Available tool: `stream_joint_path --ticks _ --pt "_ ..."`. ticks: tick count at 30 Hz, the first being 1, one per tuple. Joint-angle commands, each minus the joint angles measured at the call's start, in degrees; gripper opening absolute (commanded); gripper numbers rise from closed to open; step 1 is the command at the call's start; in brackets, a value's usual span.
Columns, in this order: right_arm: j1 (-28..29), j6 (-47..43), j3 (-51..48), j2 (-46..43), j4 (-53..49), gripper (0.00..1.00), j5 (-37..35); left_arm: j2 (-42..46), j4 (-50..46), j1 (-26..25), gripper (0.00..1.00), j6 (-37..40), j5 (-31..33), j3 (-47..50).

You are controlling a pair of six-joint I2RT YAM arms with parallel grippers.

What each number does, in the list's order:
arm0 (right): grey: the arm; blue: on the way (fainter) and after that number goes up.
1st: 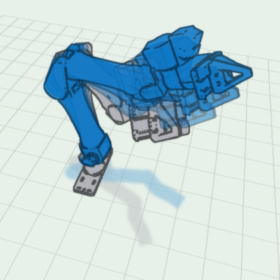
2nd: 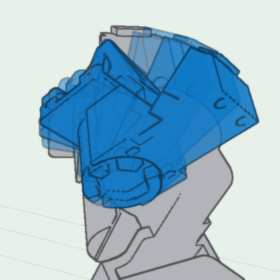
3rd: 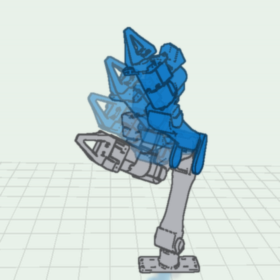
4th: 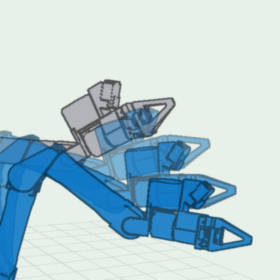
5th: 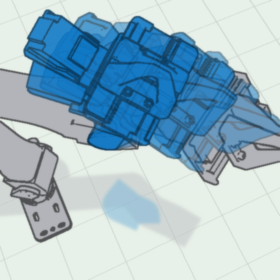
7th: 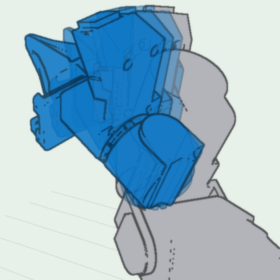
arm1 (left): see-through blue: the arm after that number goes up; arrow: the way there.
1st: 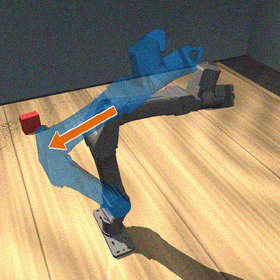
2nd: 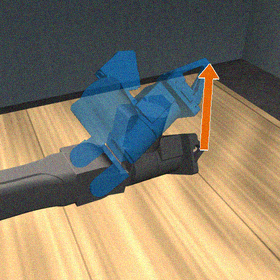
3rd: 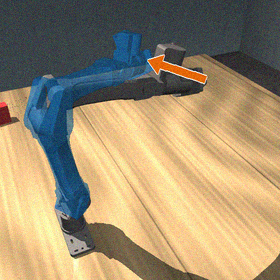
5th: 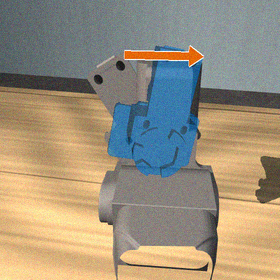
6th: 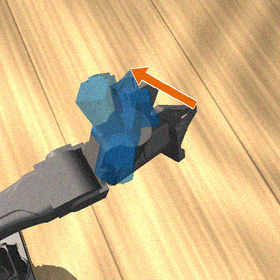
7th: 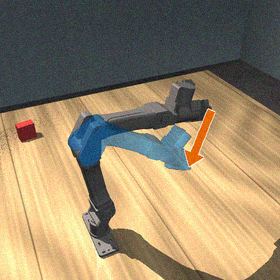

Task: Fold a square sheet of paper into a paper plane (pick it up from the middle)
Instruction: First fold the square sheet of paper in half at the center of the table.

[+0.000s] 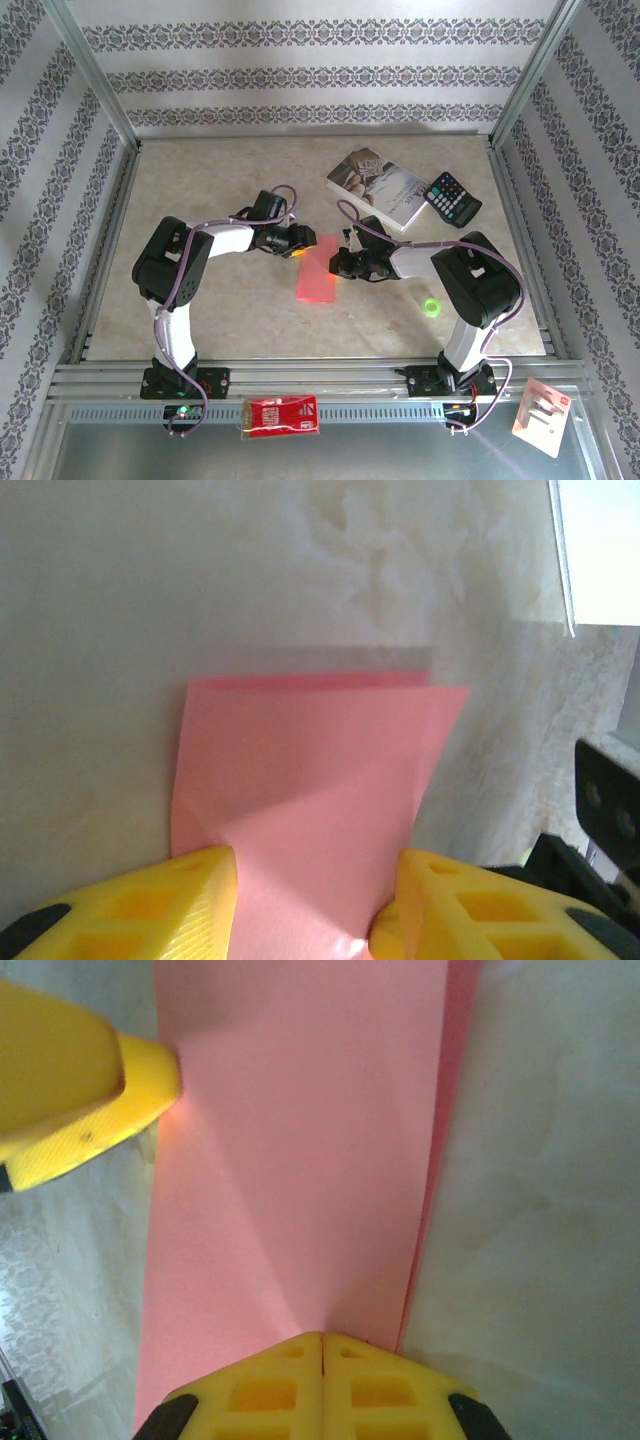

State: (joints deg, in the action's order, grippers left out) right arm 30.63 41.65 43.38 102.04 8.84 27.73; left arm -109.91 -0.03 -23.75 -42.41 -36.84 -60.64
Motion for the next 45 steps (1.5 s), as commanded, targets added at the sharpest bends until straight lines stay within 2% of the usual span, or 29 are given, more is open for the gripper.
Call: stream_joint_path --ticks 1,7,13,18,22,26,31,35,40,45 --pt "0.47 -1.57 -3.73 5.54 -8.29 0.00 -10.16 5.05 1.14 -1.96 0.46 -1.15 -0.60 2.83" --pt "0.39 -1.58 -3.74 5.80 -8.14 0.00 -10.08 5.72 3.75 -4.17 0.46 -3.37 -0.60 7.25" --pt "0.39 -1.75 -3.47 6.11 -7.96 0.00 -9.88 4.71 0.71 -3.53 0.46 -2.16 3.88 9.24" --pt "0.39 -1.70 -3.80 5.88 -7.97 0.00 -9.97 8.53 3.38 -4.14 0.46 -3.73 2.07 11.94" --pt "0.44 -1.61 -4.02 5.81 -7.83 0.00 -9.97 12.00 6.44 -6.64 0.47 -6.14 0.29 14.40" --pt "0.48 -1.65 -3.91 5.78 -7.79 0.00 -10.08 11.79 7.77 -7.45 0.47 -7.53 0.57 16.85" --pt "0.44 -1.75 -3.82 5.80 -7.87 0.00 -10.10 11.07 3.55 -7.13 0.46 -5.92 4.61 18.05" --pt "0.47 -1.70 -4.00 5.63 -7.87 0.00 -10.14 13.85 1.57 -6.65 0.47 -5.12 6.99 19.58" --pt "0.48 -1.72 -4.00 5.54 -7.83 0.00 -10.06 17.70 4.16 -7.59 0.47 -6.22 3.84 20.39" --pt "0.61 -1.66 -3.74 5.87 -7.84 0.00 -10.13 17.34 9.25 -9.99 0.46 -9.60 0.56 21.09"
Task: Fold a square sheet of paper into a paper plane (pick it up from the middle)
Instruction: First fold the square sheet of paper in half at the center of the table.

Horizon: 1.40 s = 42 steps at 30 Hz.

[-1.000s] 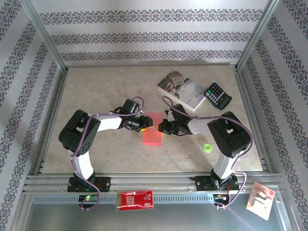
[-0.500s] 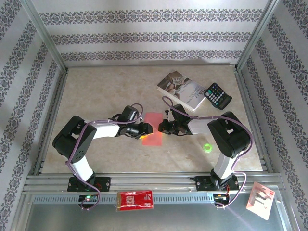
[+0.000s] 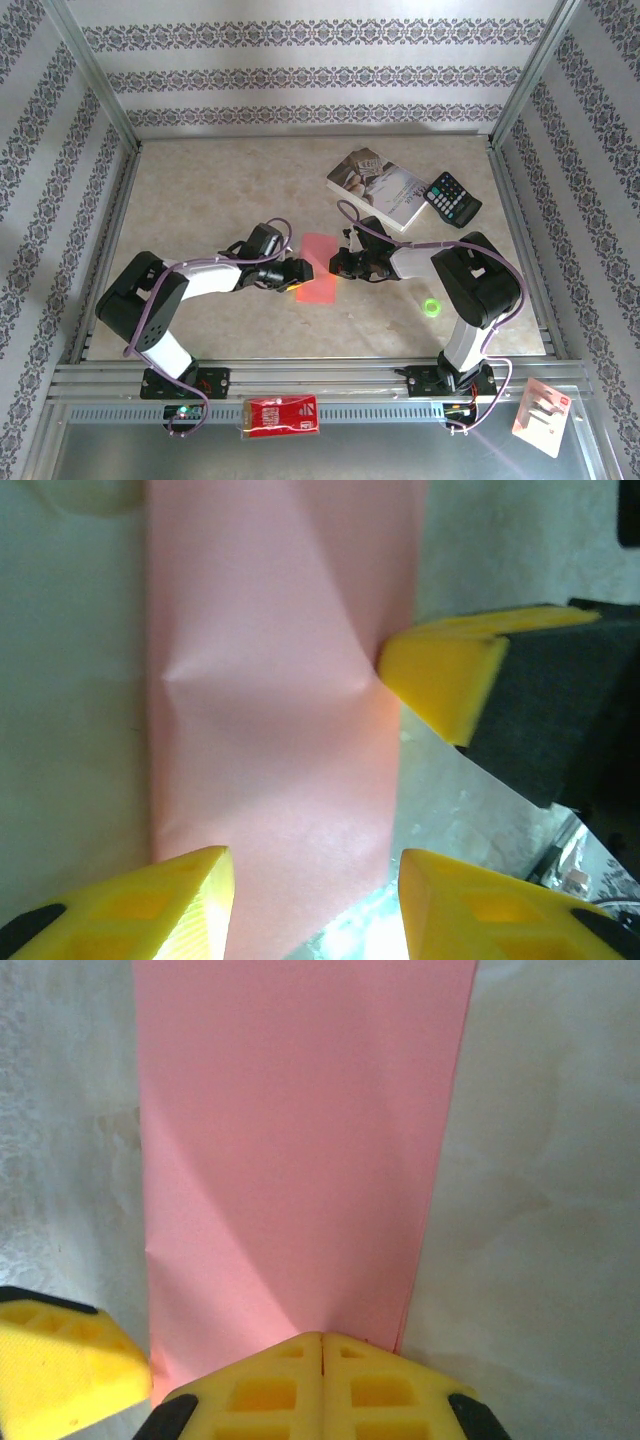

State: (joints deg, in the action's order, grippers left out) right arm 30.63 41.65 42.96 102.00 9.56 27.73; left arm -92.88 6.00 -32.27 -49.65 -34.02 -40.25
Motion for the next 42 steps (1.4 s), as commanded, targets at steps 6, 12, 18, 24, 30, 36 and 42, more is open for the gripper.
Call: stream_joint_path --ticks 6,12,18,24,30,36,42 --pt "0.66 -1.75 -3.21 5.64 -8.60 0.00 -10.02 -2.06 2.31 -1.26 0.39 -1.11 0.33 -0.15" --pt "0.66 -1.75 -3.49 5.50 -8.55 0.00 -10.06 -3.84 2.88 0.08 0.28 -0.94 1.12 0.42" --pt "0.66 -1.79 -3.32 5.58 -8.68 0.00 -10.13 -4.41 3.31 0.88 0.20 -0.67 1.02 1.48" --pt "0.63 -1.83 -3.06 5.77 -8.77 0.00 -9.99 -3.63 3.78 2.02 0.16 -1.05 0.12 2.97" --pt "0.74 -1.75 -2.88 5.93 -8.86 0.00 -10.02 -3.99 3.61 2.28 0.12 -0.71 -0.11 3.74" --pt "0.74 -1.70 -3.13 5.76 -8.86 0.00 -10.03 -4.89 3.42 2.61 0.07 -1.17 0.41 5.50" --pt "0.67 -1.62 -2.88 4.84 -7.86 0.00 -8.91 -6.30 -1.20 2.74 0.00 0.48 0.64 5.50"
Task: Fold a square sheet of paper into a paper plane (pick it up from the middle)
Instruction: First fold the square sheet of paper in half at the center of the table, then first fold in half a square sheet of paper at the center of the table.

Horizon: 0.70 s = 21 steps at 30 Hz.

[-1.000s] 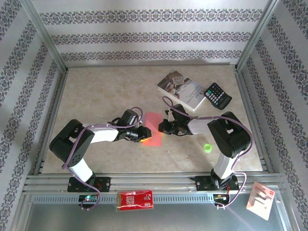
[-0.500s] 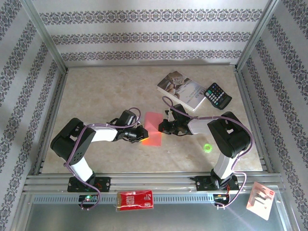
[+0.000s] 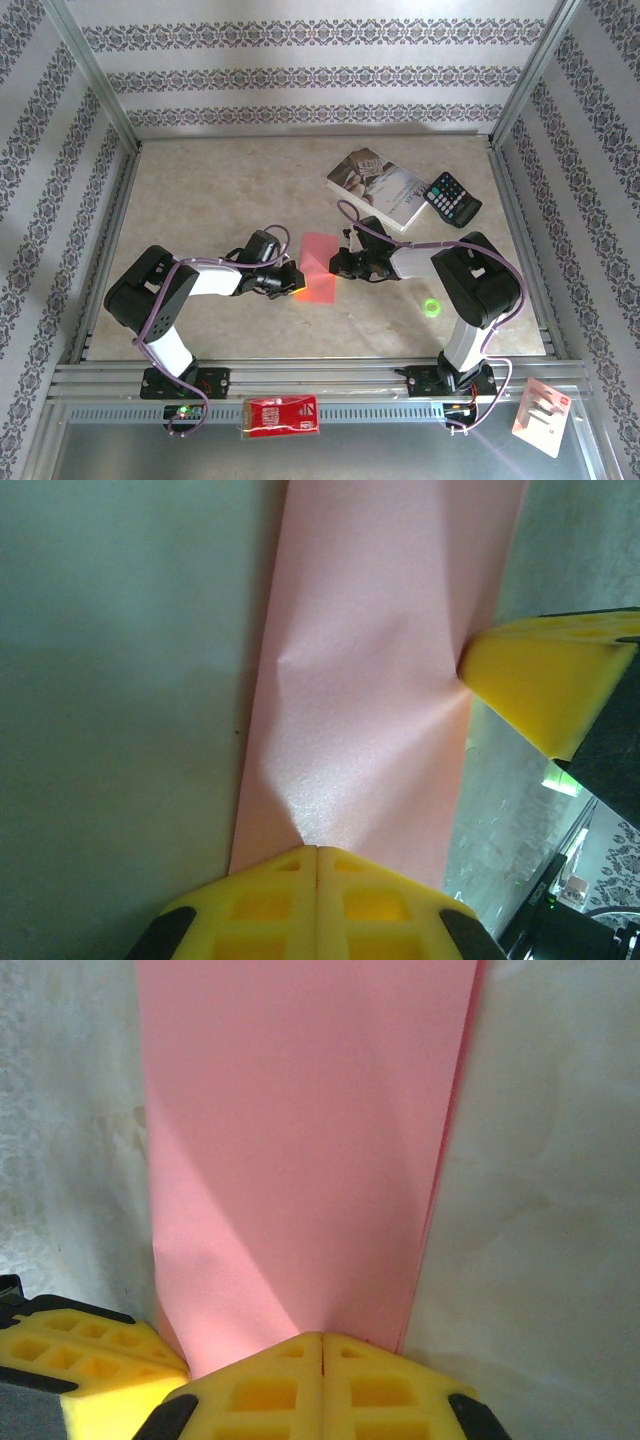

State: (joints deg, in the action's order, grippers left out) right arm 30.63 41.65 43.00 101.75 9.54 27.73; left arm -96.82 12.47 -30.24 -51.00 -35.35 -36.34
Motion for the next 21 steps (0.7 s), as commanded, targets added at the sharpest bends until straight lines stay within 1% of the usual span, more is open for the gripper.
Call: stream_joint_path --ticks 1,2,6,10,13,16,21 --pt "0.66 -1.61 -2.80 4.88 -7.63 0.00 -8.55 -2.48 -9.13 0.66 0.00 2.47 1.96 1.24" --pt "0.65 -1.72 -2.60 4.58 -7.45 0.02 -8.02 -2.52 -10.82 0.71 0.00 3.30 2.00 0.69" --pt "0.18 -1.92 -2.55 1.89 -6.58 0.15 -6.06 -2.39 -15.96 0.70 0.00 5.82 2.37 -0.05" --pt "-0.29 -2.05 -2.73 -2.00 -6.03 0.25 -3.82 -2.24 -17.21 0.69 0.00 6.58 0.44 0.68" --pt "-0.22 -2.14 -3.25 -5.53 -5.46 0.28 -2.56 -0.66 -17.63 1.00 0.00 7.67 -0.87 1.76" --pt "0.42 -1.22 -3.63 -8.32 -3.87 0.27 -1.25 0.89 -18.21 1.93 0.00 9.20 -2.17 2.53" --pt "3.93 2.71 -1.83 -8.80 0.63 0.26 0.38 2.62 -20.46 2.63 0.00 12.03 -3.41 2.52"
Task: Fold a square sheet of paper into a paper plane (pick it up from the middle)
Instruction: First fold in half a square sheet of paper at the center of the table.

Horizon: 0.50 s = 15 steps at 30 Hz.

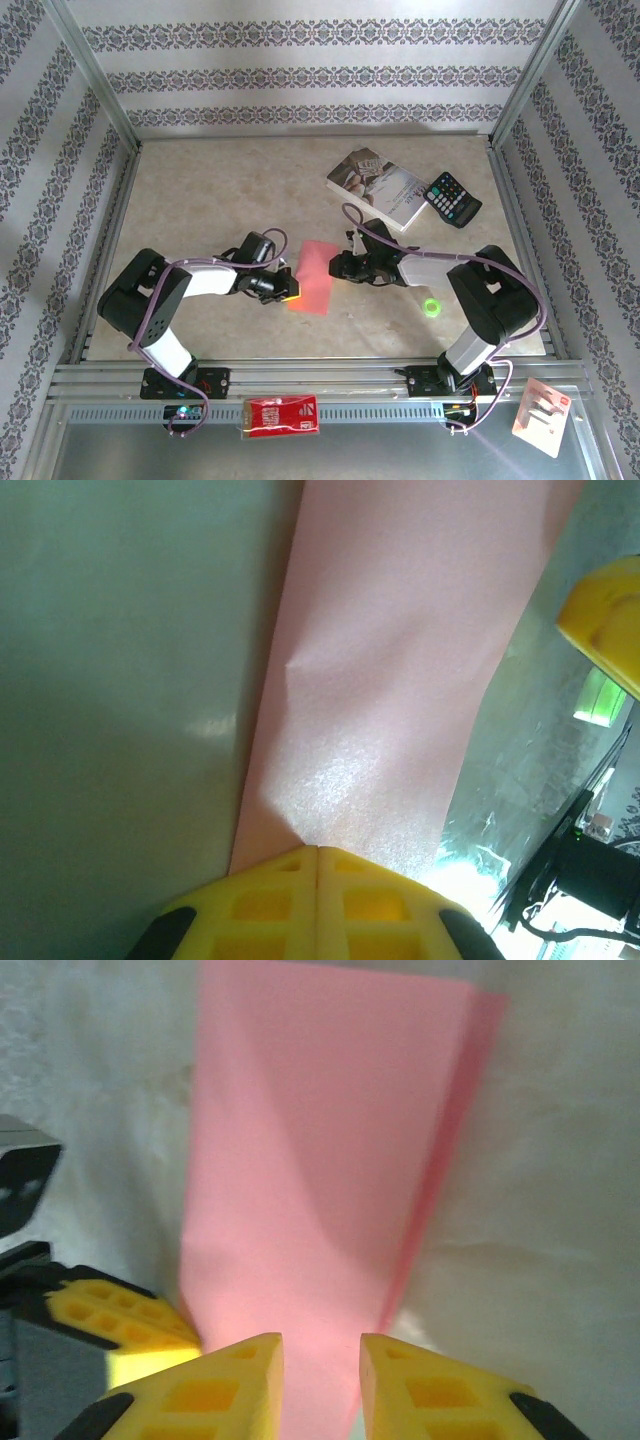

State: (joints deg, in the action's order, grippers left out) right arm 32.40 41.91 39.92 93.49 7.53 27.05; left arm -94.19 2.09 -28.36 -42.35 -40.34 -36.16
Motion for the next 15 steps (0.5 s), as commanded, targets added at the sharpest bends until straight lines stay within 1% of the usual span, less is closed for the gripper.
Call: stream_joint_path --ticks 1,5,9,15 --pt "2.98 3.14 2.05 0.07 3.42 0.24 1.23 0.30 -10.32 0.93 0.00 3.56 1.53 2.50" --pt "5.78 4.86 6.28 3.98 4.99 0.19 0.72 1.00 -10.84 1.81 0.00 4.29 1.66 3.51" --pt "7.30 6.17 10.71 8.72 5.82 0.13 1.32 1.25 -10.77 1.96 0.00 4.56 1.75 3.90" --pt "9.68 7.79 15.52 14.65 6.24 0.09 1.91 1.68 -10.70 2.03 0.00 4.51 1.97 4.03"
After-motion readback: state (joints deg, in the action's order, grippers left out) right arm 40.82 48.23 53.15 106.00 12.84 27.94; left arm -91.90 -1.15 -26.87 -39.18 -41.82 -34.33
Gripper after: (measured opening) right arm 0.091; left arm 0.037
